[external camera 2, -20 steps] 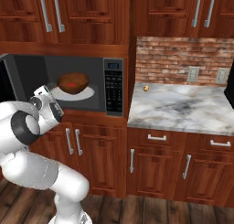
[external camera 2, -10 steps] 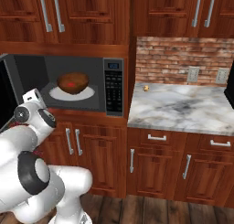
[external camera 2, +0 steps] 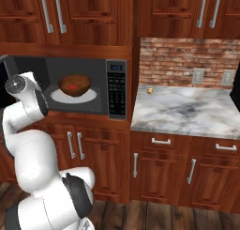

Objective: Pick the tomato from the sink and place it in the bowl. Then pick the bowl and place it in the microwave. Then close the microwave door and press the start button.

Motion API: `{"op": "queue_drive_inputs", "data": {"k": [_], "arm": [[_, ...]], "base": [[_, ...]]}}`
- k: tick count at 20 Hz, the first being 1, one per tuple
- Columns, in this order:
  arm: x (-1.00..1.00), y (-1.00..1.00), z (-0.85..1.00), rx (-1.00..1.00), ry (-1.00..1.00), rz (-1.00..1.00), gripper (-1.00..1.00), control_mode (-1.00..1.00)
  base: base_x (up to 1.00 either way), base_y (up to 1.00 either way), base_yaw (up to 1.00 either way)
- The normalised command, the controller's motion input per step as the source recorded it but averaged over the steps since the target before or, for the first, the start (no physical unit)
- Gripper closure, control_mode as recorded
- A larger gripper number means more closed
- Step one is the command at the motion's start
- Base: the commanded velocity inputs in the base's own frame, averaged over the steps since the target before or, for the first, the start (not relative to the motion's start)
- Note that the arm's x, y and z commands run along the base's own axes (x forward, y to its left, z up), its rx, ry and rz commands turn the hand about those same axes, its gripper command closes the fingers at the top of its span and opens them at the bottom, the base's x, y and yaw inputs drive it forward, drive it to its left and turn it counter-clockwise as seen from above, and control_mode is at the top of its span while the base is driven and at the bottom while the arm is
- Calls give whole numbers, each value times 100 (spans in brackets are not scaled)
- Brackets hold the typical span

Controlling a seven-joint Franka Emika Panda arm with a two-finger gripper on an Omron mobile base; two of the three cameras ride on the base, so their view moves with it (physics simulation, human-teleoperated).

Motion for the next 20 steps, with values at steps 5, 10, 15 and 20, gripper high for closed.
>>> {"op": "queue_drive_inputs", "data": {"k": [5, 10, 15, 20], "arm": [[-85, 0, 77, 0, 21, -3, -100, -100], [-100, 0, 32, 0, -1, 0, -100, -100], [-100, 0, 12, 0, -21, 0, -100, -100], [-100, 0, 44, 1, -5, 0, -100, -100]], "base": [[0, 0, 0], [0, 0, 0], [0, 0, 0], [0, 0, 0]]}}
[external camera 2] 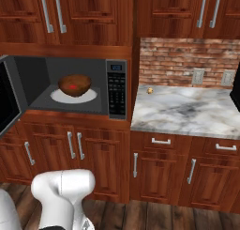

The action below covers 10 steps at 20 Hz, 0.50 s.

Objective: Pick the tomato from the sink and place it in the bowl. Then pick the bowl and place it in the microwave. Then close the microwave door and press the start button.

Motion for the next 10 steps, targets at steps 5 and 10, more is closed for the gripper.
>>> {"op": "queue_drive_inputs", "data": {"k": [5, 10], "arm": [[-100, 0, 56, 3, 0, 0, -100, -100], [-100, 0, 19, 3, -3, 0, -100, -100]], "base": [[0, 0, 0], [0, 0, 0]]}}
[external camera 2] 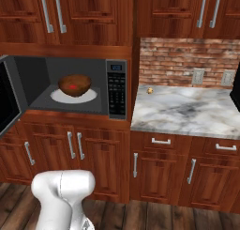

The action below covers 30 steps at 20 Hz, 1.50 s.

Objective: Pick the tomato from the sink and place it in the bowl. Then pick the bowl and place it in the microwave. Then close the microwave door and press the start button.

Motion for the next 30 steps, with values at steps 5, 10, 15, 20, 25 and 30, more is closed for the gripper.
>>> {"op": "queue_drive_inputs", "data": {"k": [5, 10, 15, 20, 25, 30], "arm": [[-93, 3, 0, 0, -14, 0, -100, -100], [-49, 33, -2, 0, -17, -1, -100, -100], [-40, 34, 0, 0, -8, -5, -100, -100], [-19, 47, -11, 0, -2, -6, -100, -100], [-1, 54, -24, 0, -4, -9, -100, -100], [14, 52, -44, 0, 0, -11, -100, -100]], "base": [[0, 0, 0], [0, 0, 0], [0, 0, 0], [0, 0, 0], [0, 0, 0], [0, 0, 0]]}}
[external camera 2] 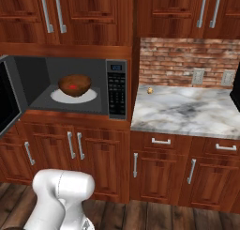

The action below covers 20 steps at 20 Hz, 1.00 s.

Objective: Pick the tomato from the sink and place it in the bowl. Then pick the bowl and place it in the microwave. Then close the microwave door and press the start button.

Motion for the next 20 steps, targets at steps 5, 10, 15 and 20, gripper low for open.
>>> {"op": "queue_drive_inputs", "data": {"k": [5, 10, 15, 20], "arm": [[51, 44, -53, 0, 0, -13, -100, -100], [60, 44, -51, 0, 0, -12, -100, -100], [46, 45, -50, 0, 0, -10, -100, -100], [15, 53, -36, 0, 0, -4, -100, -100]], "base": [[0, 0, 0], [0, 0, 0], [0, 0, 0], [0, 0, 0]]}}
